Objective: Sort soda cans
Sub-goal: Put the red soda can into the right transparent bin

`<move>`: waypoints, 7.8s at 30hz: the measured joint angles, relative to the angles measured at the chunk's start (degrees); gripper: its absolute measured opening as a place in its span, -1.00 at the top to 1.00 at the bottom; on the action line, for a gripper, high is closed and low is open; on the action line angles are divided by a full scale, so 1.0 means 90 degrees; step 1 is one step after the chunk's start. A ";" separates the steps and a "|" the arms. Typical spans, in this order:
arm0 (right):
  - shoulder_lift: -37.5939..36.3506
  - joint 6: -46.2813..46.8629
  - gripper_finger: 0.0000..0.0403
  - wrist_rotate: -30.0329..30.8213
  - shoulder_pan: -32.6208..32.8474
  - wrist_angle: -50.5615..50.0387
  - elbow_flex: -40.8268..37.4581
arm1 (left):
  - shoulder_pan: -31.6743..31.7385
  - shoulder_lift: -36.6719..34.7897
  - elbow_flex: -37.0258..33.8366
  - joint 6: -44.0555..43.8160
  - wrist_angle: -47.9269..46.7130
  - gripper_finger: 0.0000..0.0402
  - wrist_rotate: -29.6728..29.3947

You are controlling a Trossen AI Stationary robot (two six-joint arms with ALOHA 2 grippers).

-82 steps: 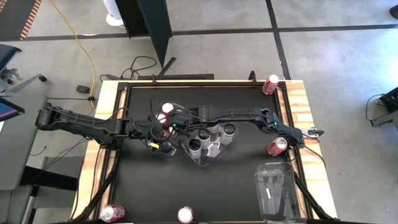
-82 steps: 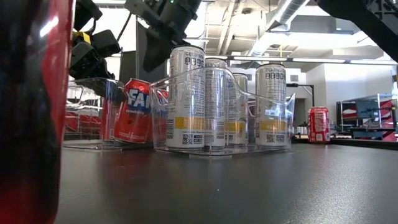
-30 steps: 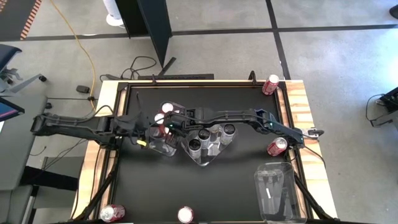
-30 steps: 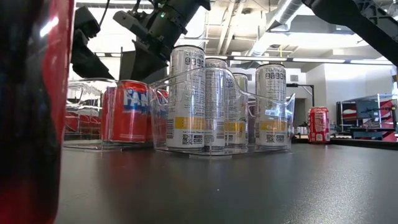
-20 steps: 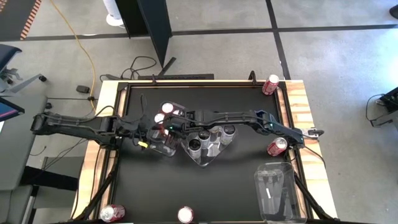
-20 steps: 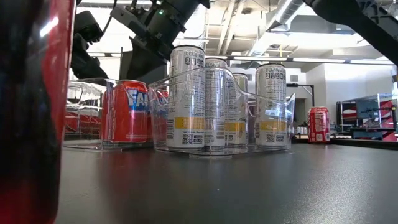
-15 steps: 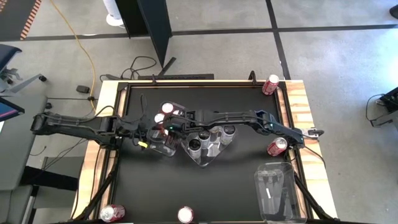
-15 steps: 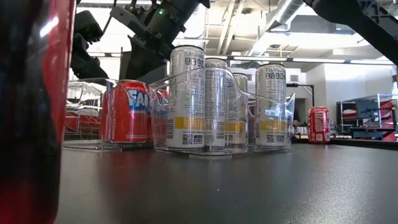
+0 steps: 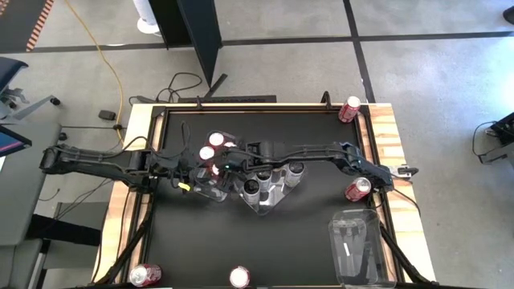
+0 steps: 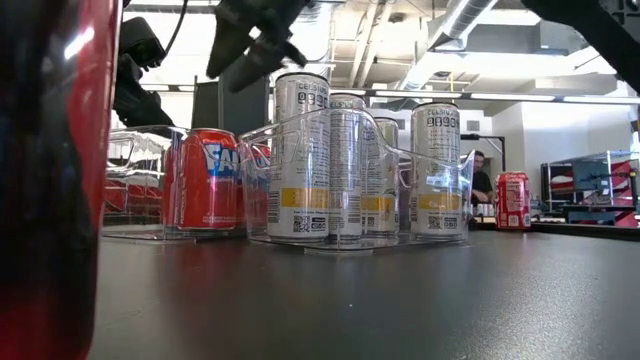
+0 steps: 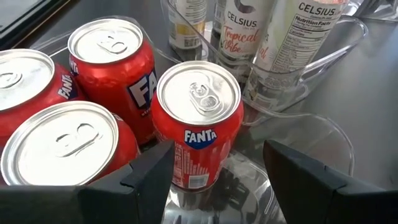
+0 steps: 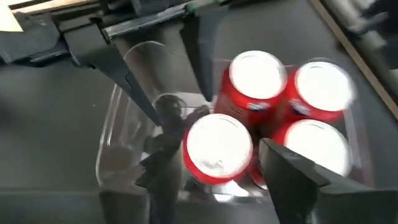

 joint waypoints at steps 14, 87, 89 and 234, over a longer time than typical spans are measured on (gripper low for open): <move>-0.0178 0.1256 -0.27 0.1772 0.0709 -0.1967 -0.0144 | -0.0367 -0.0597 0.0068 0.0025 -0.0112 -0.19 0.0457; -0.7438 0.7577 -0.85 0.1592 0.2296 -0.3615 -0.7926 | -0.1515 -0.1409 0.0075 0.0427 0.0103 -0.19 -0.0108; -0.7487 0.8191 -0.85 0.1106 0.2610 -0.3941 -0.7999 | -0.1515 -0.1409 0.0075 0.0361 0.0128 -0.19 -0.0165; -0.6208 1.1981 -0.60 -0.0863 0.2641 -0.2515 -0.9935 | -0.1518 -0.1406 0.0075 0.1056 0.0137 -0.19 -0.0216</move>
